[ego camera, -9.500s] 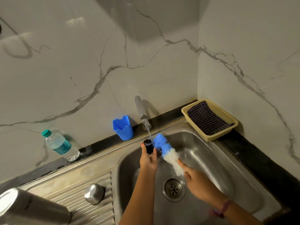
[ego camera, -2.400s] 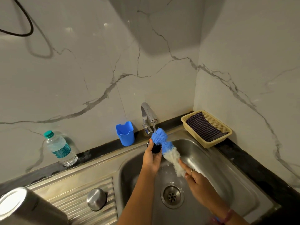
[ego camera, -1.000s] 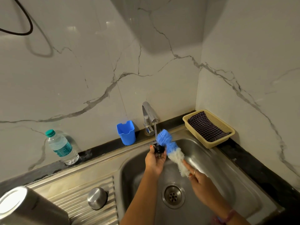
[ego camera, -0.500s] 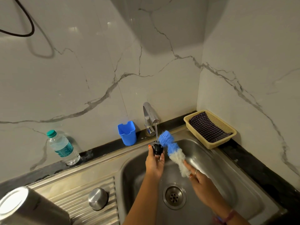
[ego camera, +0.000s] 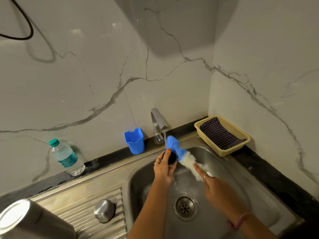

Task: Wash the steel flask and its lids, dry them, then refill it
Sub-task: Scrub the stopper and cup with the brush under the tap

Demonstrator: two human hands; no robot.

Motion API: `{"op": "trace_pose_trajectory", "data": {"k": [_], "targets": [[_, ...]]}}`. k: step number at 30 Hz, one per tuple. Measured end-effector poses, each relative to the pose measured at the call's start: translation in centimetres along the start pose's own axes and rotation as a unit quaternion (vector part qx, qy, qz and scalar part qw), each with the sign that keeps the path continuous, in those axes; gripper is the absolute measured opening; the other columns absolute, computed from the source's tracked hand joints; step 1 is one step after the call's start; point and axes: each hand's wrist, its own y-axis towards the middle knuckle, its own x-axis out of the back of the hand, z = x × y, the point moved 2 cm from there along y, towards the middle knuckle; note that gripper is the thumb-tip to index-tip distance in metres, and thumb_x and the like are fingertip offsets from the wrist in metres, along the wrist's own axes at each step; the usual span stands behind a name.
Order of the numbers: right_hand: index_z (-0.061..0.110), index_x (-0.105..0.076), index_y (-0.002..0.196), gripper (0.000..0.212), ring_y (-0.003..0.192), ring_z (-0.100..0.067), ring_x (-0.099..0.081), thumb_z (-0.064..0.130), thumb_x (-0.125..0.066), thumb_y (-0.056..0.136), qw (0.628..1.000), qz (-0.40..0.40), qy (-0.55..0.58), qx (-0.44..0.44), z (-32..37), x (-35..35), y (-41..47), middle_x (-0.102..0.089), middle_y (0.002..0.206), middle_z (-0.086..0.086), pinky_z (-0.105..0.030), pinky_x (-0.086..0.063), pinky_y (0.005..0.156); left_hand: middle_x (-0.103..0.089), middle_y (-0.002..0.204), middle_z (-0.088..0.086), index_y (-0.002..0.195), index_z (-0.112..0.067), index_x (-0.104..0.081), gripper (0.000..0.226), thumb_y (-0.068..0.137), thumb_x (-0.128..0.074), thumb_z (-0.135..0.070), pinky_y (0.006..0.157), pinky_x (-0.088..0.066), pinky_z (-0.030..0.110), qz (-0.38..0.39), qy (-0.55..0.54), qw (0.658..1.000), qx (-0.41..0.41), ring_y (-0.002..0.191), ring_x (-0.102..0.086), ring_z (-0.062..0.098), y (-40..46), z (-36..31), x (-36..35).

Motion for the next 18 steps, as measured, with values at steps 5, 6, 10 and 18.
{"op": "trace_pose_trajectory", "data": {"k": [5, 6, 10, 18], "targets": [[0.048, 0.014, 0.137, 0.067, 0.049, -0.009, -0.037, 0.021, -0.035, 0.099, 0.999, -0.004, -0.034, 0.020, 0.8, 0.0, -2.2, -0.039, 0.063, 0.008, -0.016, -0.030, 0.044, -0.067, 0.114, 0.018, 0.118, -0.004, -0.063, 0.038, 0.083, -0.076, -0.013, 0.086, -0.059, 0.043, -0.061, -0.034, 0.997, -0.026, 0.097, -0.071, 0.030, 0.4, -0.6, 0.7], [0.046, 0.016, 0.137, 0.068, 0.049, -0.008, -0.037, 0.022, -0.035, 0.099, 0.999, 0.000, -0.038, 0.018, 0.8, 0.0, -2.6, -0.039, 0.063, 0.009, -0.015, -0.030, 0.044, -0.069, 0.111, 0.019, 0.117, -0.004, -0.064, 0.039, 0.082, -0.078, -0.015, 0.079, -0.060, 0.037, -0.075, -0.035, 0.996, -0.024, 0.088, -0.072, 0.027, 0.5, -0.4, 0.9], [0.046, 0.015, 0.138, 0.070, 0.051, -0.007, -0.041, 0.019, -0.036, 0.098, 0.999, 0.026, -0.022, 0.008, 1.5, 0.2, -3.0, -0.045, 0.065, 0.009, -0.016, -0.034, 0.046, -0.075, 0.099, 0.017, 0.116, 0.000, -0.064, 0.038, 0.084, -0.076, -0.018, 0.073, -0.061, 0.030, -0.076, -0.047, 0.996, -0.007, 0.082, -0.073, 0.023, 0.0, 0.0, 1.2], [0.045, -0.012, 0.146, 0.062, 0.048, -0.008, -0.040, 0.013, -0.036, 0.099, 0.996, 0.078, 0.039, -0.007, 1.9, 1.6, -0.1, -0.047, 0.062, 0.005, -0.022, -0.038, 0.047, -0.063, 0.125, 0.022, 0.127, -0.001, -0.059, 0.040, 0.089, -0.069, -0.009, 0.097, -0.054, 0.043, -0.049, -0.056, 0.997, -0.030, 0.114, -0.064, 0.033, -0.8, -0.4, 0.9]]}}
